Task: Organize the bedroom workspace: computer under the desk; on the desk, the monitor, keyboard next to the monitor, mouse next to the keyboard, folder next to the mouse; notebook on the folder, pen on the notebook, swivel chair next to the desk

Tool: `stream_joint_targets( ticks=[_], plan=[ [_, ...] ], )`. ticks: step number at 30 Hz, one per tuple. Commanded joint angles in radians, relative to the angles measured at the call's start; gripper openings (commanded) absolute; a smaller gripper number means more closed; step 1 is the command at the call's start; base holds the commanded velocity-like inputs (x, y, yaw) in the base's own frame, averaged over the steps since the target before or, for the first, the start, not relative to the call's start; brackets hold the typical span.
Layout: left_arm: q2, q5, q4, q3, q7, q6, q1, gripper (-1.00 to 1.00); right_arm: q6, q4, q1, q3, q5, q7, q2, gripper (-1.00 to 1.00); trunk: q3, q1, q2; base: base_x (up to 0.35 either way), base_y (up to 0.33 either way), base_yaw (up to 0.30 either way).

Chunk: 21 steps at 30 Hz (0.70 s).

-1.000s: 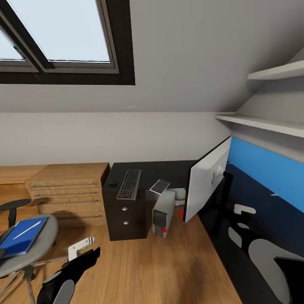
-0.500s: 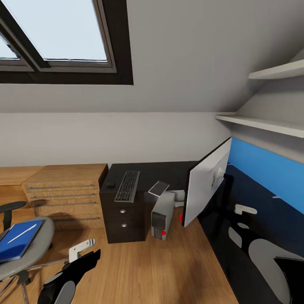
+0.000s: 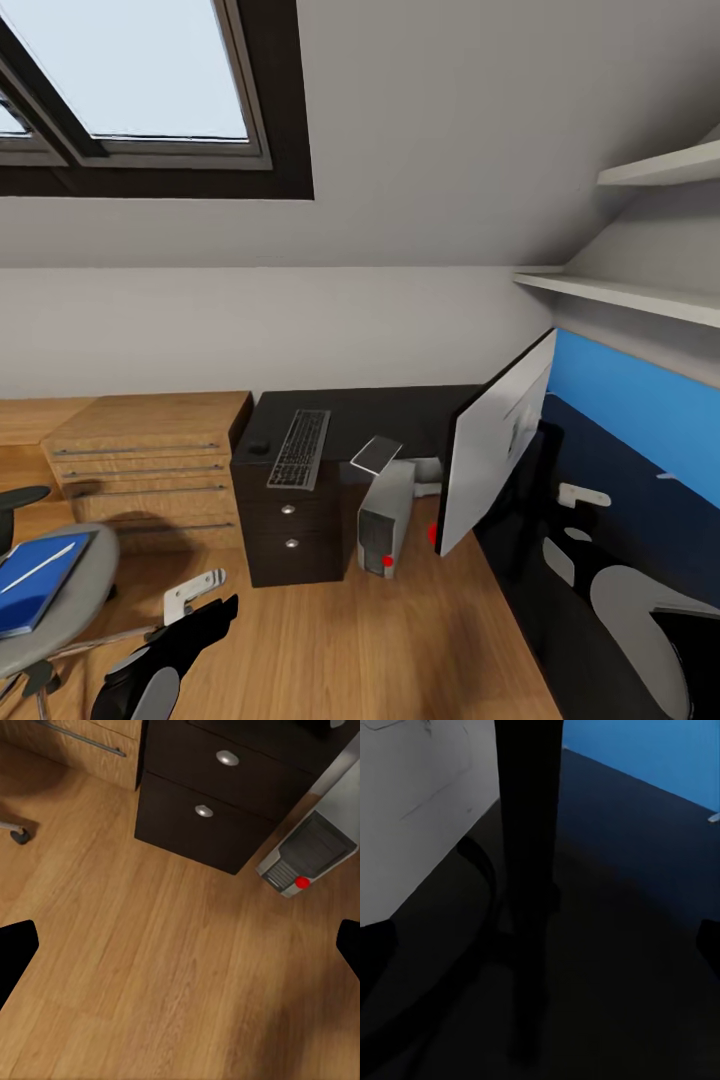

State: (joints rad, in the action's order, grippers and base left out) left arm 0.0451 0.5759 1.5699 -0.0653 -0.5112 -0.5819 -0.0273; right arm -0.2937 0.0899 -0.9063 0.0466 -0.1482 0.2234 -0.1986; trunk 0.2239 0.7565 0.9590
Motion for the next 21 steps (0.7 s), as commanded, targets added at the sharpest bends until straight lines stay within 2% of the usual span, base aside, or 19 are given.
stream_joint_targets(
  ticks=[1,15,21],
  plan=[
    [0.001,0.01,0.001,-0.002,-0.01,-0.001,-0.001,1.0,-0.005,-0.001,-0.001,0.004,-0.005,-0.002,-0.001,1.0,0.001,0.0,0.001,0.032,0.0,0.0],
    [0.001,0.009,-0.004,-0.002,-0.01,-0.001,-0.001,1.0,-0.007,-0.001,-0.001,0.004,-0.005,-0.002,-0.008,1.0,0.001,0.0,0.001,0.074,-0.03,0.0],
    [0.001,0.01,-0.006,-0.002,-0.009,-0.001,-0.001,1.0,-0.008,0.001,-0.001,0.004,-0.005,-0.002,-0.008,1.0,0.001,0.0,0.001,0.152,-0.012,0.0]
  ],
)
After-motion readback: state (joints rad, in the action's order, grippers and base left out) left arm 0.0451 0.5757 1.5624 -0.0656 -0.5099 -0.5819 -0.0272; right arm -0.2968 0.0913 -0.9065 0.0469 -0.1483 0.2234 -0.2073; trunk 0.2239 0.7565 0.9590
